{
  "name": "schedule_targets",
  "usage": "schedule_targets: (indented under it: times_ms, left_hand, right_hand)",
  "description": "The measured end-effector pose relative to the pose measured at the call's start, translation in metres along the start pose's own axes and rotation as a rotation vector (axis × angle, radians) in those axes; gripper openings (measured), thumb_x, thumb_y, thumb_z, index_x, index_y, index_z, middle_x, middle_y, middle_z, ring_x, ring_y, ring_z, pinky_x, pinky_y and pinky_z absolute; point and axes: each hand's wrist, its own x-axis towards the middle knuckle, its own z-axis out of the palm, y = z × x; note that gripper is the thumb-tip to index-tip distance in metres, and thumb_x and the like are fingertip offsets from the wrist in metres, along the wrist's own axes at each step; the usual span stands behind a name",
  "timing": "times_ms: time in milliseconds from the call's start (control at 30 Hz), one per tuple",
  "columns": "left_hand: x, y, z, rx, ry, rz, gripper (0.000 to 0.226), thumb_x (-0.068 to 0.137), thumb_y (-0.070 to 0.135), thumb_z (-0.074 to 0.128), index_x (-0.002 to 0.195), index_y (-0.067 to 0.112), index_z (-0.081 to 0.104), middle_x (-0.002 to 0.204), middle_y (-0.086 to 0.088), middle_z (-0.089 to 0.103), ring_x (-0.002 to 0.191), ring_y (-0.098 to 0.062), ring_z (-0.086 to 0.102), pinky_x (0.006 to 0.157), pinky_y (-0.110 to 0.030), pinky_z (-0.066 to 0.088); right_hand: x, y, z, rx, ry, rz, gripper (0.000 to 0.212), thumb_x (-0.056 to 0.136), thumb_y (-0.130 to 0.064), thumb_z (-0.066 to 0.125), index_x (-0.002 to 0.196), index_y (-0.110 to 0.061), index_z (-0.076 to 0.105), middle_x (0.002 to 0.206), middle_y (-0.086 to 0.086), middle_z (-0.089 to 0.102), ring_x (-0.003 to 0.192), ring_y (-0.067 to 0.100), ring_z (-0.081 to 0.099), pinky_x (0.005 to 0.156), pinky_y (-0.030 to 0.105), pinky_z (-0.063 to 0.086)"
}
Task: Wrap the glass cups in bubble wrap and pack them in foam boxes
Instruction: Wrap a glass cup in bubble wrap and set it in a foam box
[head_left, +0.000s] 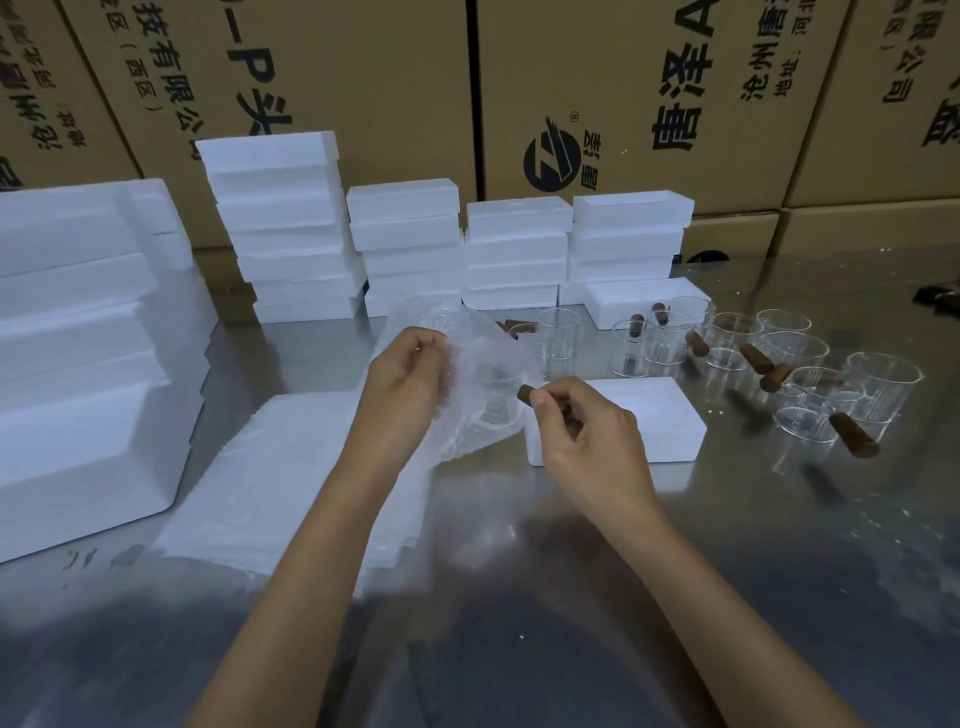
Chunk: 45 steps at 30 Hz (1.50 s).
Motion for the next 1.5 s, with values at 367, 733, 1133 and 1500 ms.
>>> schedule_targets:
  times_ms: [367, 733, 1133, 1500]
  left_hand:
    - [-0.019, 0.012, 0.012, 0.054, -0.387, 0.121, 0.013, 0.096, 0.010, 0.061, 0.106, 0.016, 0.066, 0.070, -0.006, 0.065, 0.066, -0.010, 0.058, 0.068, -0.016, 0.047]
    - [0.002, -0.008, -0.005, 0.175, 0.366, 0.293, 0.046, 0.093, 0.031, 0.068, 0.133, 0.026, 0.046, 0.125, 0.013, 0.049, 0.109, -0.002, 0.050, 0.093, -0.017, 0.042]
    - [-0.002, -0.014, 0.005, -0.309, -0.295, -0.096, 0.058, 0.082, 0.066, 0.066, 0.128, 0.031, 0.060, 0.128, 0.002, 0.067, 0.118, -0.021, 0.065, 0.103, -0.051, 0.047]
    - [-0.001, -0.016, 0.005, -0.494, -0.262, -0.140, 0.066, 0.076, 0.029, 0.080, 0.136, 0.022, 0.052, 0.123, -0.003, 0.070, 0.110, -0.024, 0.069, 0.087, -0.038, 0.058]
  right_hand:
    - [0.004, -0.004, -0.002, 0.301, 0.033, 0.193, 0.026, 0.099, -0.019, 0.052, 0.077, -0.020, 0.066, 0.071, -0.014, 0.070, 0.070, 0.002, 0.061, 0.068, 0.022, 0.046]
    - [0.012, -0.001, -0.014, 0.636, -0.179, 0.344, 0.022, 0.102, -0.019, 0.053, 0.100, -0.008, 0.072, 0.094, 0.004, 0.077, 0.081, 0.008, 0.067, 0.079, 0.022, 0.050]
    - [0.004, -0.005, -0.009, 0.738, -0.381, 0.299, 0.030, 0.098, -0.001, 0.034, 0.109, 0.002, 0.062, 0.067, 0.027, 0.063, 0.050, 0.027, 0.057, 0.059, 0.033, 0.052]
    - [0.003, -0.011, -0.011, 0.490, -0.246, 0.181, 0.018, 0.098, -0.013, 0.061, 0.082, -0.017, 0.071, 0.053, -0.009, 0.059, 0.046, 0.004, 0.050, 0.044, 0.019, 0.039]
